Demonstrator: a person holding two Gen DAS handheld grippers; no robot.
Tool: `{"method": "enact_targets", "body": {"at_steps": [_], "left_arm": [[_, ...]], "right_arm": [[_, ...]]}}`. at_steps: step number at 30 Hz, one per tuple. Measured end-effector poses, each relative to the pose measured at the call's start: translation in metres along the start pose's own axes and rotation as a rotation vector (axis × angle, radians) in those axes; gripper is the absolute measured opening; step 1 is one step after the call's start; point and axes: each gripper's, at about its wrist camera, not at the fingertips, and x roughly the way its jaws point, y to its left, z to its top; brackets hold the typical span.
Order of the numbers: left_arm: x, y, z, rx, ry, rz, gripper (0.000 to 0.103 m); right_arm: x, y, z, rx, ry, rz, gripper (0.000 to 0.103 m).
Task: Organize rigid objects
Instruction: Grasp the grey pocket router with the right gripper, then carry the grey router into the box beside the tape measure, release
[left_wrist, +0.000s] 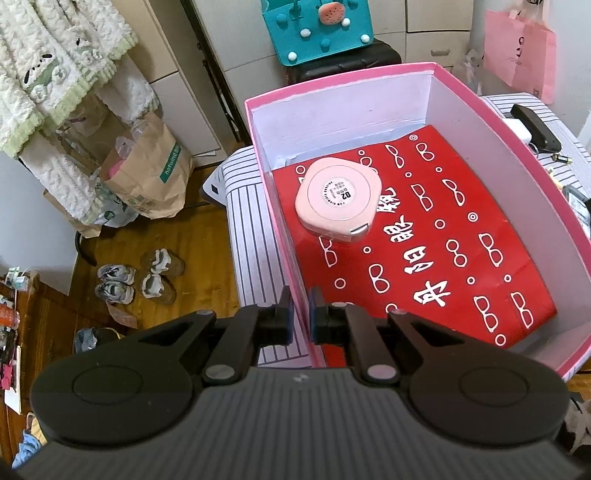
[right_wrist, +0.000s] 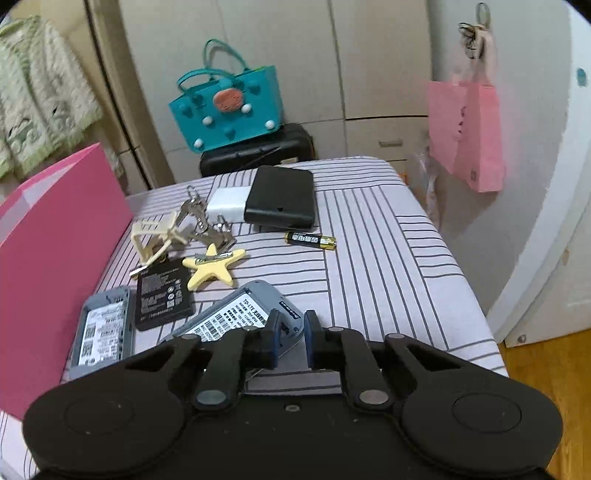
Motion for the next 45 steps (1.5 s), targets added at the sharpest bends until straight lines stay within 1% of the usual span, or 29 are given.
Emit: {"method": "enact_targets", "body": {"at_steps": [2,3,5,6,7,8,9,11,12,13,15,17,20,21,22,23,24,25,28,30,32,33,35,37,38,39,41,43,45], "left_arm": [[-0.001,0.001,0.000,-0.012,0.003,0.001,0.006],[-0.001,0.001,0.001,-0.013,0.006,0.002,0.006],[-0.003,0.000,0.002,-0.012,0.011,0.010,0.006],[-0.003,-0.001,0.003,-0.008,0.013,0.014,0.006],[-0.003,-0.002,0.003,-0.004,0.016,0.019,0.006],[-0.003,-0.002,0.003,-0.006,0.018,0.023,0.006],[-0.003,-0.003,0.003,-0.007,0.019,0.026,0.006],[-0.004,-0.004,0.003,-0.003,0.020,0.031,0.006],[-0.003,-0.004,0.003,-0.004,0.020,0.030,0.006],[-0.003,-0.004,0.003,-0.004,0.021,0.030,0.006],[-0.004,-0.003,0.003,-0.009,0.020,0.024,0.006],[-0.005,-0.004,0.003,-0.007,0.017,0.024,0.006],[-0.005,-0.004,0.002,-0.005,0.011,0.018,0.006],[-0.005,-0.002,0.002,-0.007,0.011,0.015,0.006],[-0.005,-0.001,0.002,-0.010,0.011,0.010,0.006],[-0.006,0.000,0.002,-0.011,0.010,0.004,0.006],[-0.006,0.001,0.002,-0.011,0.009,-0.001,0.006],[-0.005,0.001,0.002,-0.012,0.009,-0.004,0.006],[-0.005,0.002,0.002,-0.012,0.006,-0.011,0.006],[-0.004,0.001,0.001,-0.009,0.001,-0.012,0.006],[-0.005,0.002,0.001,-0.006,-0.001,-0.012,0.006],[-0.005,0.002,0.001,-0.006,0.000,-0.014,0.006],[-0.004,0.003,0.001,-0.007,0.001,-0.020,0.006],[-0.004,0.003,0.002,0.002,0.004,-0.023,0.007],[-0.003,0.003,0.002,0.003,0.006,-0.026,0.007],[-0.003,0.003,0.002,0.000,0.007,-0.026,0.007],[-0.002,0.004,0.003,-0.013,0.017,-0.024,0.007],[-0.003,0.002,0.001,-0.007,0.009,-0.019,0.007],[-0.003,0.003,0.000,-0.017,0.000,-0.020,0.007]], "right_arm": [[-0.002,-0.010,0.004,0.031,0.012,0.040,0.011],[-0.002,-0.016,0.005,0.058,0.025,0.064,0.012],[-0.003,-0.023,0.007,0.097,0.042,0.085,0.018],[-0.005,-0.025,0.007,0.122,0.045,0.080,0.033],[-0.006,-0.025,0.008,0.136,0.046,0.083,0.042],[-0.007,-0.024,0.008,0.151,0.046,0.099,0.054],[-0.007,-0.022,0.008,0.168,0.053,0.110,0.062],[-0.001,-0.013,0.007,0.194,0.097,0.139,0.066],[0.003,-0.007,0.007,0.197,0.123,0.140,0.069],[0.006,0.000,0.006,0.197,0.128,0.134,0.073],[0.011,0.016,0.007,0.169,0.118,0.111,0.091],[0.020,0.027,0.010,0.143,0.112,0.103,0.097],[0.032,0.042,0.014,0.062,0.083,0.033,0.096],[0.033,0.045,0.015,0.036,0.068,0.019,0.093],[0.034,0.047,0.014,0.001,0.051,0.004,0.089],[0.034,0.048,0.014,-0.045,0.033,-0.011,0.078],[0.032,0.048,0.014,-0.082,0.016,-0.004,0.070],[0.030,0.044,0.016,-0.100,0.016,0.011,0.067],[0.028,0.031,0.020,-0.102,0.047,0.045,0.066],[0.025,0.027,0.020,-0.086,0.070,0.031,0.074],[0.020,0.030,0.018,-0.098,0.096,0.036,0.076],[0.017,0.033,0.015,-0.106,0.103,0.040,0.080],[0.015,0.040,0.008,-0.127,0.126,0.029,0.084],[0.016,0.048,0.000,-0.187,0.108,-0.010,0.082],[0.015,0.049,0.000,-0.191,0.094,0.002,0.076],[0.014,0.046,0.002,-0.170,0.080,0.000,0.065],[0.015,0.038,0.006,-0.146,0.069,-0.014,0.064],[0.017,0.035,0.010,-0.148,0.056,-0.023,0.064],[0.015,0.033,0.016,-0.139,0.051,0.016,0.064]]}}
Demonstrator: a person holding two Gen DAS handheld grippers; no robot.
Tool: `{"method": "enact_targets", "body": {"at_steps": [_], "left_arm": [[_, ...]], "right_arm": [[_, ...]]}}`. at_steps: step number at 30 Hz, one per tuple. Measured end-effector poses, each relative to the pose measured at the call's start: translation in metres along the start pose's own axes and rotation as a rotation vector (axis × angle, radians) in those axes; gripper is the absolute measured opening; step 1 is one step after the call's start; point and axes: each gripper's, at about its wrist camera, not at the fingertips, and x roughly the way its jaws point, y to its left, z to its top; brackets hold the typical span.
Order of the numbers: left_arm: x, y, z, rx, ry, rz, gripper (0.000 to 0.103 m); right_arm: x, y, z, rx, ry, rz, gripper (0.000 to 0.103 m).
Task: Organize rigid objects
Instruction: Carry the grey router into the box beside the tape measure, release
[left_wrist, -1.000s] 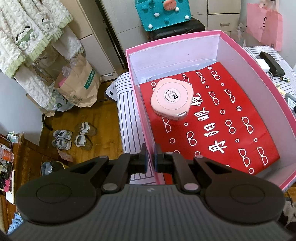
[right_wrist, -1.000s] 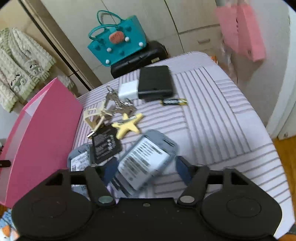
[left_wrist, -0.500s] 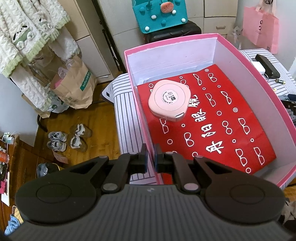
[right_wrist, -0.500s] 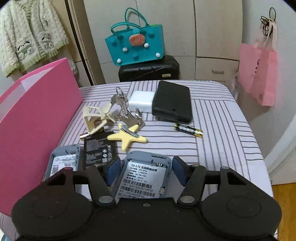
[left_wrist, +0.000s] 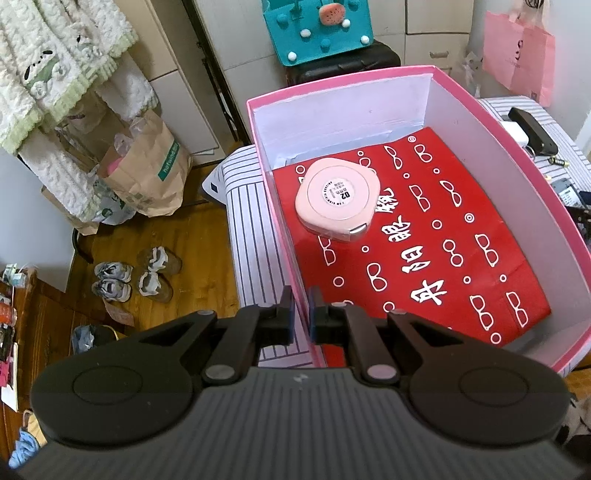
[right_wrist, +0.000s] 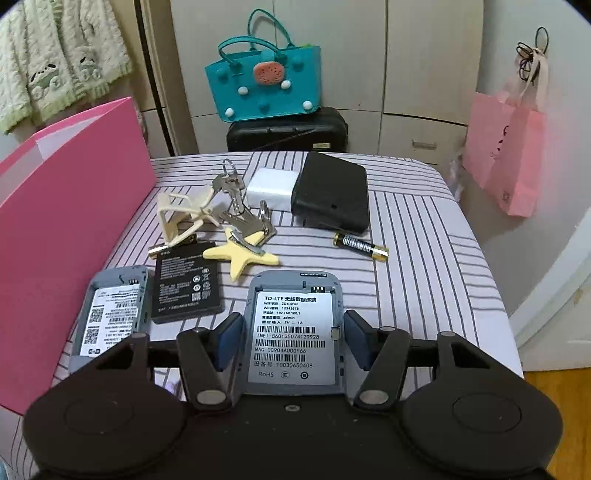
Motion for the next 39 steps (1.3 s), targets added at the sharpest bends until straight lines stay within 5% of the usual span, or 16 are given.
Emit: {"method": "enact_targets", "body": {"at_steps": [8,14,20,27,35,39], "left_arm": [[-0.003,0.004,0.001,-0.026,0.014,-0.027,0.007],[-0.012,0.006,-0.002,-0.031,0.020,-0.042,0.007],[-0.015,0.003,-0.006,-0.027,0.006,-0.035,0.006],[-0.014,0.013,-0.007,-0.076,0.002,-0.078,0.006],[-0.018,0.014,-0.009,-0.087,-0.019,-0.083,0.006],[-0.020,0.013,-0.009,-0.095,-0.037,-0.079,0.006]], "right_arm": [[-0.046,0.028,0.035,-0.077,-0.136,0.078,0.064],[-0.085,0.086,0.080,-0.214,-0.168,0.312,0.064],[-0.063,0.168,0.115,-0.348,0.050,0.545,0.065],[0.018,0.249,0.121,-0.492,0.356,0.528,0.064],[0.088,0.257,0.121,-0.228,0.578,0.552,0.064],[0.096,0.257,0.120,-0.156,0.502,0.490,0.064]]}}
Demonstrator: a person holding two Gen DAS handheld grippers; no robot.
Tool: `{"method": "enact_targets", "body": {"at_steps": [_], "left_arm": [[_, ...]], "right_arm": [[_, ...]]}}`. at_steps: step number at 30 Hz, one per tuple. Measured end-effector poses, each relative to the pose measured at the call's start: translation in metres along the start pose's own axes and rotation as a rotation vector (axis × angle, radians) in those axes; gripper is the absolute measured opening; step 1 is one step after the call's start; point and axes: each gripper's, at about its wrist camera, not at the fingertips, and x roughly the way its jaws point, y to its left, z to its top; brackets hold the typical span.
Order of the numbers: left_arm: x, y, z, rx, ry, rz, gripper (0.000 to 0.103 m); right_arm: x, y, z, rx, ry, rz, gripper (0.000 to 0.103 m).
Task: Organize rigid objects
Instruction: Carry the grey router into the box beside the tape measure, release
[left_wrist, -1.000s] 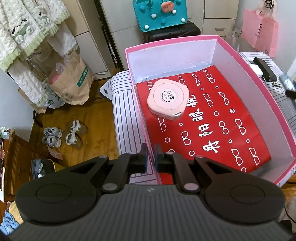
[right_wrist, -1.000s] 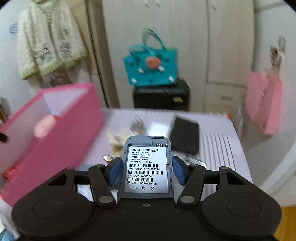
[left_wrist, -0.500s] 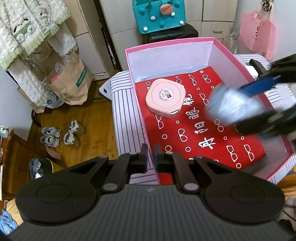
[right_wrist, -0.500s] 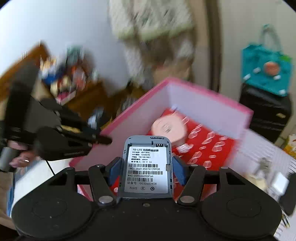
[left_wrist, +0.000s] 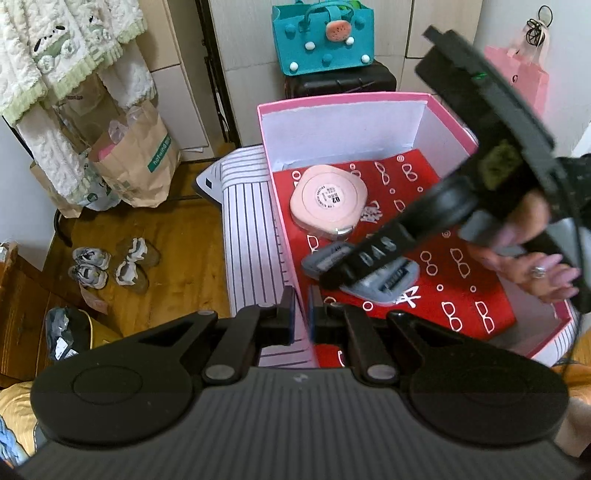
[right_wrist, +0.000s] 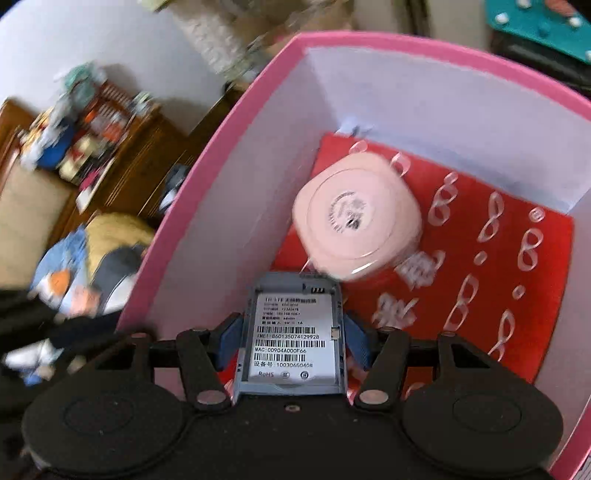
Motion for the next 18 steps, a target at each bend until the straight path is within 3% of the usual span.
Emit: {"method": "enact_targets", "body": {"at_steps": [4,7,13,18], "left_arm": [[-0.003,-0.001,-0.002,0.000,-0.014,0.003,0.006],[-0.005,-0.001,-0.003,-0.005,-0.017,0.001,0.005],[-0.006,-0.003,-0.005,0.017,-0.026,0.008,0.005],[-0.006,-0.004,-0.006,0.048,-0.035,0.009,0.006]], "right_arm": [[-0.001,-0.005,-0.003,0.110,-0.097,-0.019,0.065],[-0.008,-0.007,-0.006,0.136,-0.088,-0.005,0.065],[-0.086,0.003,-0.049,-0.022,-0.200,0.084,0.065],[-0.157,-0.002,-0.102,-0.209,-0.345,-0.017,0.065]]}}
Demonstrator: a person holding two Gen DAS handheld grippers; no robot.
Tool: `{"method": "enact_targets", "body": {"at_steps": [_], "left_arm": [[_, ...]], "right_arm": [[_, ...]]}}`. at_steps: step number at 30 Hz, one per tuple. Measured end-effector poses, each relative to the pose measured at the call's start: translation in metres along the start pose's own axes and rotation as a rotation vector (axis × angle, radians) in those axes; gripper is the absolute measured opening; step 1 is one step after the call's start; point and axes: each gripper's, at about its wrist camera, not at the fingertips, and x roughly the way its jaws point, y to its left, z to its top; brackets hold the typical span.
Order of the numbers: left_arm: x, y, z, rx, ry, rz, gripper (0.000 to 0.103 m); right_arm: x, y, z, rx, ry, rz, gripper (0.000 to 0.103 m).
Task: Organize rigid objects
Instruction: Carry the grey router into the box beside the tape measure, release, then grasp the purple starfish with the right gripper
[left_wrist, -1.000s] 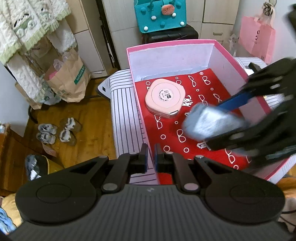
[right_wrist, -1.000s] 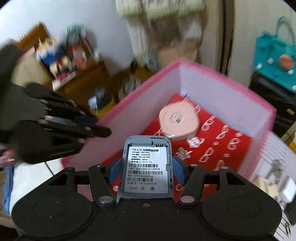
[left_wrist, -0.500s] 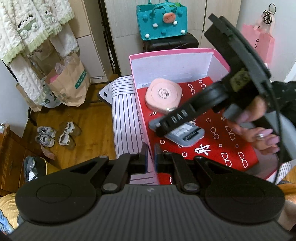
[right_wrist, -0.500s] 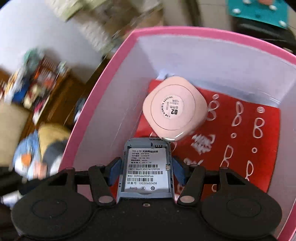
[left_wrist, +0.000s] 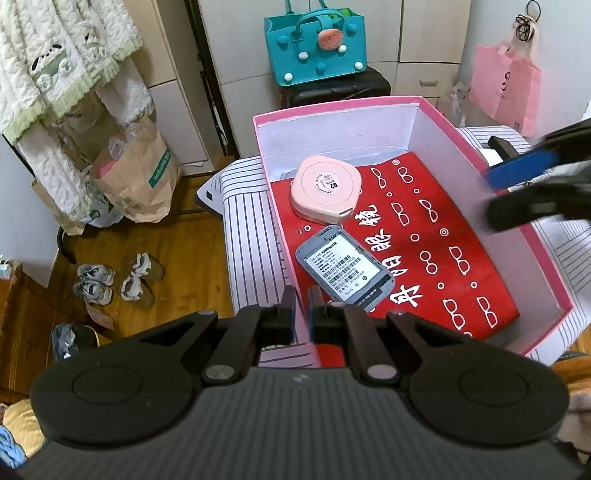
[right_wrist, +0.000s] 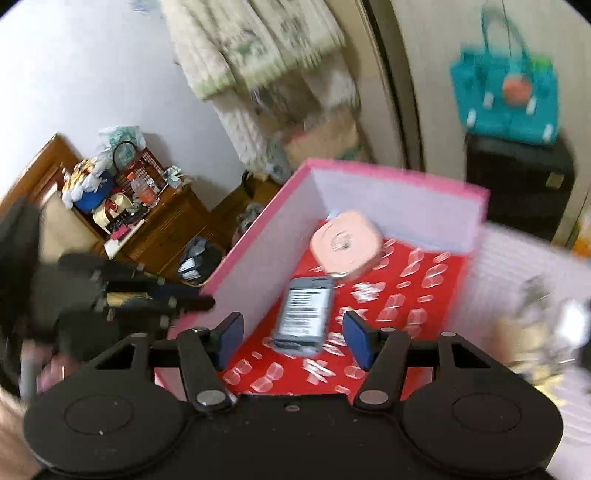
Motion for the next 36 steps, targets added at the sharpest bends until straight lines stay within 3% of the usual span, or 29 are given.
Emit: {"method": "enact_targets", "body": {"at_steps": [2,5,12,16,19,24,25,26,28,29,36], "left_arm": [[0.000,-0.002,-0.002,0.011,-0.009,0.004,0.006],[-0.001,-0.004,-0.003,0.031,-0.022,0.014,0.006],[0.000,-0.009,-0.003,0.068,-0.026,0.038,0.006],[-0.001,-0.010,-0.007,0.070,-0.042,0.042,0.006],[-0.001,-0.012,-0.009,0.074,-0.050,0.055,0.006],[-0.001,-0.013,-0.008,0.083,-0.048,0.058,0.006],[-0.001,-0.013,-0.008,0.081,-0.047,0.057,0.006],[-0.001,-0.012,-0.007,0.080,-0.047,0.056,0.006],[-0.001,-0.013,-0.008,0.082,-0.048,0.058,0.006],[-0.001,-0.013,-0.008,0.083,-0.048,0.060,0.006],[0.000,-0.013,-0.009,0.087,-0.049,0.055,0.006]], "right_arm": [[-0.026,-0.007,-0.015,-0.071,-0.057,-0.050,0.066],[-0.045,-0.025,-0.040,-0.098,-0.068,-0.154,0.066],[-0.028,-0.066,-0.111,-0.003,0.049,-0.201,0.065],[-0.009,-0.075,-0.141,0.041,0.074,-0.267,0.065],[-0.003,-0.078,-0.150,0.032,0.092,-0.328,0.065],[0.000,-0.083,-0.165,0.049,0.097,-0.349,0.067],[-0.002,-0.083,-0.165,0.051,0.093,-0.350,0.066],[-0.003,-0.082,-0.165,0.057,0.085,-0.339,0.055],[-0.002,-0.080,-0.163,0.057,0.080,-0.345,0.055],[-0.002,-0.079,-0.163,0.053,0.067,-0.350,0.047],[-0.003,-0.091,-0.154,0.124,0.081,-0.317,0.044]]}}
